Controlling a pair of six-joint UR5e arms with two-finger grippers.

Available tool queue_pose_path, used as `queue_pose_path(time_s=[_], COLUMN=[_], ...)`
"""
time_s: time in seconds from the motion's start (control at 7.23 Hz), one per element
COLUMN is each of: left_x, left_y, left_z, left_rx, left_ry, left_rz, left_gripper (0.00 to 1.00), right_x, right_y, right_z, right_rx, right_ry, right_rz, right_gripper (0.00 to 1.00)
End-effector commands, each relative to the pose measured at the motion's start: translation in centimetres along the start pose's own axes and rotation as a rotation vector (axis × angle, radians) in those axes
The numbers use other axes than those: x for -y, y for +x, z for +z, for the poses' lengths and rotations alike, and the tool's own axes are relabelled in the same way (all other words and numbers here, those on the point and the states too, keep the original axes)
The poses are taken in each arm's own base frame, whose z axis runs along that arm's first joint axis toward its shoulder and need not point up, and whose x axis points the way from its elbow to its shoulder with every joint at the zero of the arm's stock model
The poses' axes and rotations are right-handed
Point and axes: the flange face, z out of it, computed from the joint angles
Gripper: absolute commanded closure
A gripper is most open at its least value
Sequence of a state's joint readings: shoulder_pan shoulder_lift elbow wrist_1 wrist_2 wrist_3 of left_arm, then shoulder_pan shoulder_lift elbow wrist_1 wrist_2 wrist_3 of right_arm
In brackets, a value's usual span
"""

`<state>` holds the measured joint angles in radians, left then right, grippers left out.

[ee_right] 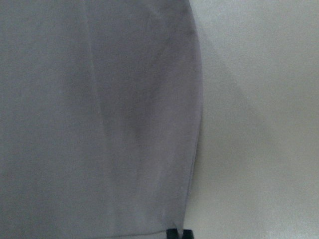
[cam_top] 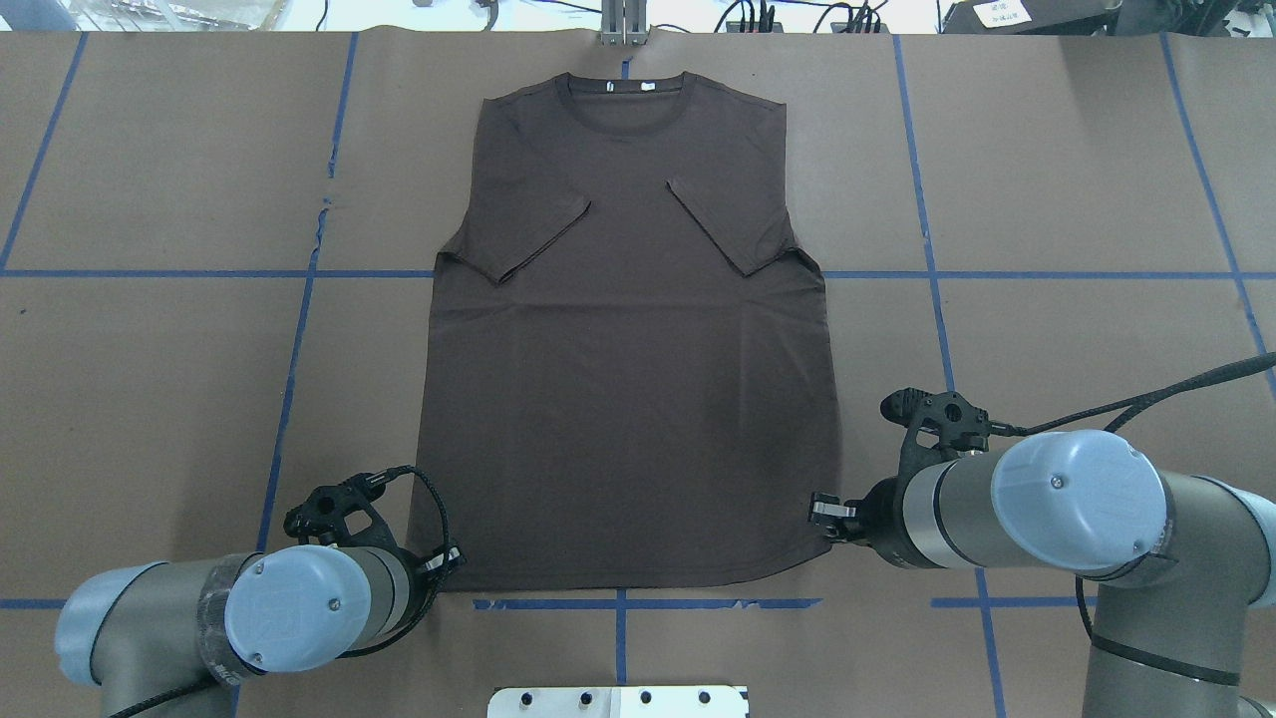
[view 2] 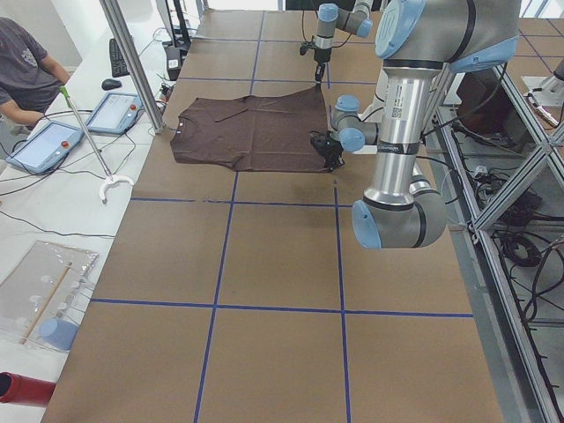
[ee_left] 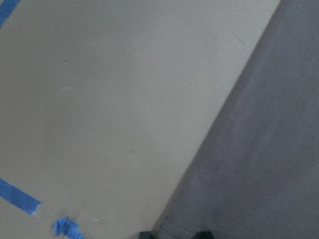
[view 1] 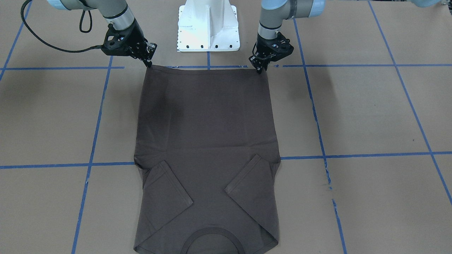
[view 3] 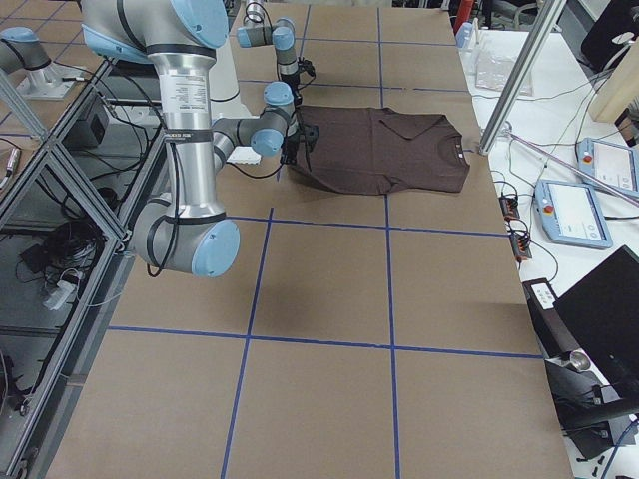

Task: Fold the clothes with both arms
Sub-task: 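Grasp both hem corners with the left and right grippers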

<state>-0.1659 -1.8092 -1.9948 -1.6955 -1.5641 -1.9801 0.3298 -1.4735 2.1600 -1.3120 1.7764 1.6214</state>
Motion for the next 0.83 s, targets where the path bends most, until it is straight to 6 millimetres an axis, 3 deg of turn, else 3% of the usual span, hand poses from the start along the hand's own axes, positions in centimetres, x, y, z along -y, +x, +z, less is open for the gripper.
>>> queue_pose_path(time_s=[0.0,0.28,0.69], left_x=[-0.1,0.4,0.1], left_y=[0.1,0.6,0.1], left_z=[-0.2,-2.2,-8.1], left_rx=[-0.004,-0.038,-0.021], left_ry=[-0.001,-0.011,-0.012], left_rz=[0.001,-0.006,0.013], left_gripper=[1.0,1.0,1.0], right_x=[0.0,0.2,-1.4], right_y=[0.0,0.2,1.6], right_z=[-0.1,-0.3,-3.3], right_rx=[0.001,0.002,0.01], right_ry=[0.0,-0.003,-0.13], right_rz=[0.0,0.003,0.004], right_gripper=[1.0,1.0,1.0])
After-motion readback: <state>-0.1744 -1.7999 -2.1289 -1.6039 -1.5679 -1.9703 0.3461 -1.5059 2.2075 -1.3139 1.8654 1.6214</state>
